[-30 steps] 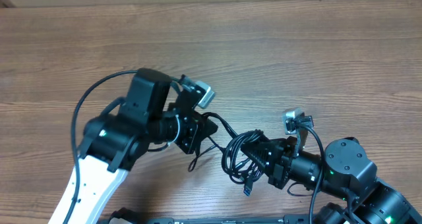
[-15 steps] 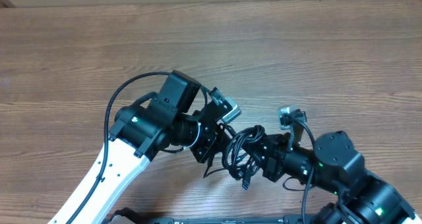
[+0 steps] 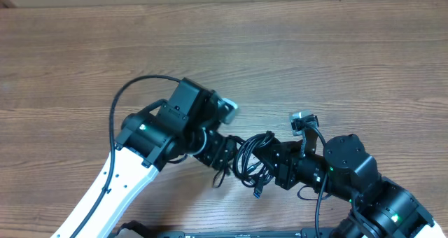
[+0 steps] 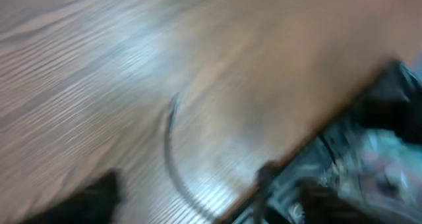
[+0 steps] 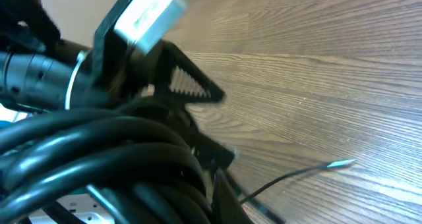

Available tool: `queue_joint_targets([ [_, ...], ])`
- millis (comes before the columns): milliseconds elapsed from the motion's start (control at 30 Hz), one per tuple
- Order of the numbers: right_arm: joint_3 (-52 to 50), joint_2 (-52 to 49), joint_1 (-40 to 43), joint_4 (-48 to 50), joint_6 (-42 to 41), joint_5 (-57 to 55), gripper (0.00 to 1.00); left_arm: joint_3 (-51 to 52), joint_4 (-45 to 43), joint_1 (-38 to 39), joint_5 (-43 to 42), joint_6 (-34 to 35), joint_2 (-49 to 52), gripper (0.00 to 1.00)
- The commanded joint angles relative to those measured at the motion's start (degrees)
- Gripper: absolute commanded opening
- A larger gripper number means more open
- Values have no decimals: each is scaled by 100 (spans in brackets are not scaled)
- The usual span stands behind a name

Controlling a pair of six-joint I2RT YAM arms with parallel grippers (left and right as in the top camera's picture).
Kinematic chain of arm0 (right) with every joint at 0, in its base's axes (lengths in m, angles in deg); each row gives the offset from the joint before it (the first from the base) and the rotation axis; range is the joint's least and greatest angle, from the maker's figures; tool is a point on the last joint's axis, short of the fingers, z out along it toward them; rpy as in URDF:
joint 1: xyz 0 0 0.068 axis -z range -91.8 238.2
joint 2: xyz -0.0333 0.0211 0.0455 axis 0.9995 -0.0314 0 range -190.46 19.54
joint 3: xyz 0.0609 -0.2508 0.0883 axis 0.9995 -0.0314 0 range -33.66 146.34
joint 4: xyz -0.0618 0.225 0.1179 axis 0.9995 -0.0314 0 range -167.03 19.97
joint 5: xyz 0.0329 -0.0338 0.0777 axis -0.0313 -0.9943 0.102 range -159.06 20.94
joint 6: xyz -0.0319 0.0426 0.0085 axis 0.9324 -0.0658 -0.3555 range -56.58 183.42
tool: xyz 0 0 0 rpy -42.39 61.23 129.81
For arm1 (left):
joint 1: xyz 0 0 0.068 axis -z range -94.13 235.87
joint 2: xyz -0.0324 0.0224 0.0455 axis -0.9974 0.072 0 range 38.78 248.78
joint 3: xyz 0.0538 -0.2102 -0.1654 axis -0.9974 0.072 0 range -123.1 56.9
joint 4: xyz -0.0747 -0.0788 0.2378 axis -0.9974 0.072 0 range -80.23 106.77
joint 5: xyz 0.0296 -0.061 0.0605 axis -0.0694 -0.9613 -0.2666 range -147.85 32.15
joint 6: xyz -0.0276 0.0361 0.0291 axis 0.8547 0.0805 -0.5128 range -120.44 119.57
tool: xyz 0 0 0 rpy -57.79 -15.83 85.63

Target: Untangle cables

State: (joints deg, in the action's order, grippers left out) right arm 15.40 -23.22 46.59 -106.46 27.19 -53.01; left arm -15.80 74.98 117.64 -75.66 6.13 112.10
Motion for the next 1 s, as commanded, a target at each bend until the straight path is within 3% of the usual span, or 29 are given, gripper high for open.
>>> queue_joint_targets([
  [0, 87, 35, -11, -17, 0, 2, 4, -129, -57, -345, 706, 1123, -24, 99],
  [200, 87, 35, -11, -166, -299, -363, 4, -136, -223, -887, -468, 1075, -50, 100],
  [467, 87, -28, -11, -472, -481, -1110, 4, -140, -669, -1565, -2769, 221, -415, 100],
  [733, 87, -203, -11, -660, -654, -1132, 4, -138, -619, -2391, -2393, 1233, -621, 100],
  [967, 87, -260, -11, -914, -1241, -1130, 4, -138, -116, -2435, -1947, 1237, -581, 100],
])
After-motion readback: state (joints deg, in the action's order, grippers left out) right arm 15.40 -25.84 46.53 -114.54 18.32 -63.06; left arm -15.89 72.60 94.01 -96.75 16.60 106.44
